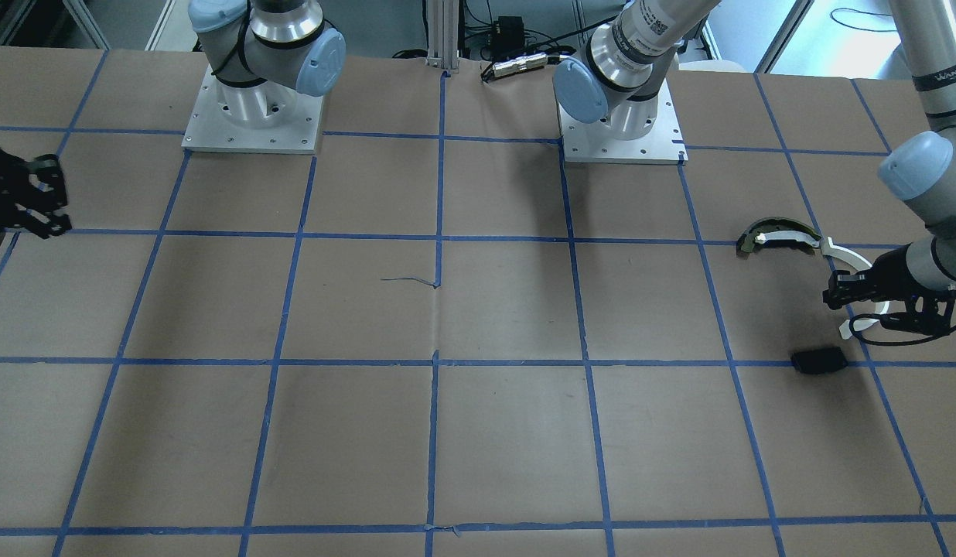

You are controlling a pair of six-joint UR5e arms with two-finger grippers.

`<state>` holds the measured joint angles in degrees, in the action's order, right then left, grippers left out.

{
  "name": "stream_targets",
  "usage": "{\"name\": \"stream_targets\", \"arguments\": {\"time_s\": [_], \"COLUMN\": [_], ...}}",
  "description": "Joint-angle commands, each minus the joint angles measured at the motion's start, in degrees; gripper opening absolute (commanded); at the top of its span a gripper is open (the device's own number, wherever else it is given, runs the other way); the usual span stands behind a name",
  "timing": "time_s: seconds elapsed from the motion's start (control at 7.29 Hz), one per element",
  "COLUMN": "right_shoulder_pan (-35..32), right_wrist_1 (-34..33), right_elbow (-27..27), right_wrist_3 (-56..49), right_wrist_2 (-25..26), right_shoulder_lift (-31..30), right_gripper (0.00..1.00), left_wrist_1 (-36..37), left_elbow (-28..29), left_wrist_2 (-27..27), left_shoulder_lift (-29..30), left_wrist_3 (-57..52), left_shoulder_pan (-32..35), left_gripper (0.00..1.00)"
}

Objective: Place bearing gear from tray to pile

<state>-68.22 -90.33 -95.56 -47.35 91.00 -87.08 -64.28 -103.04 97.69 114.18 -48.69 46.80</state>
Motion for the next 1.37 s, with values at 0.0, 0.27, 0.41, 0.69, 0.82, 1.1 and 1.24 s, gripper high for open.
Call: {"name": "stream_targets", "arguments": {"time_s": [0.0, 0.27, 0.41, 0.69, 0.82, 1.1, 1.24], "right_shoulder_pan": [-16.0, -28.7, -33.4, -40.3, -42.2, -42.6, -42.6], "right_wrist_1": [-1.4, -14.3, -22.4, -32.9, -37.6, -38.8, -38.4], "right_elbow": [-0.2, -0.3, -0.3, -0.5, -0.5, -0.6, -0.6], "right_wrist_3": [26.0, 47.6, 56.9, 70.1, 75.3, 75.6, 75.8], "right_wrist_2": [-2.7, -5.5, -5.7, -5.7, -5.7, -5.0, -5.0], "right_shoulder_lift": [1.4, 8.4, 12.5, 19.1, 21.9, 22.4, 22.2], "right_gripper": [0.25, 0.25, 0.25, 0.25, 0.25, 0.31, 0.5], "left_wrist_1": [1.3, 1.3, 0.8, -1.4, -3.3, -7.3, -8.1], "left_elbow": [-0.8, -0.8, -0.7, 0.2, 1.4, 8.3, 10.4], "left_wrist_2": [0.3, 0.4, 0.5, 0.5, 0.4, -0.1, -0.3], "left_shoulder_lift": [1.0, 1.0, 0.8, -0.6, -1.4, -3.3, -3.9], "left_wrist_3": [-0.4, -0.2, -2.2, -2.3, -1.9, -0.9, 2.6], "left_shoulder_pan": [0.0, -0.1, 0.0, 0.3, 1.2, 4.7, 8.4], "left_gripper": [0.0, 0.91, 1.0, 1.0, 1.0, 1.0, 1.0]}}
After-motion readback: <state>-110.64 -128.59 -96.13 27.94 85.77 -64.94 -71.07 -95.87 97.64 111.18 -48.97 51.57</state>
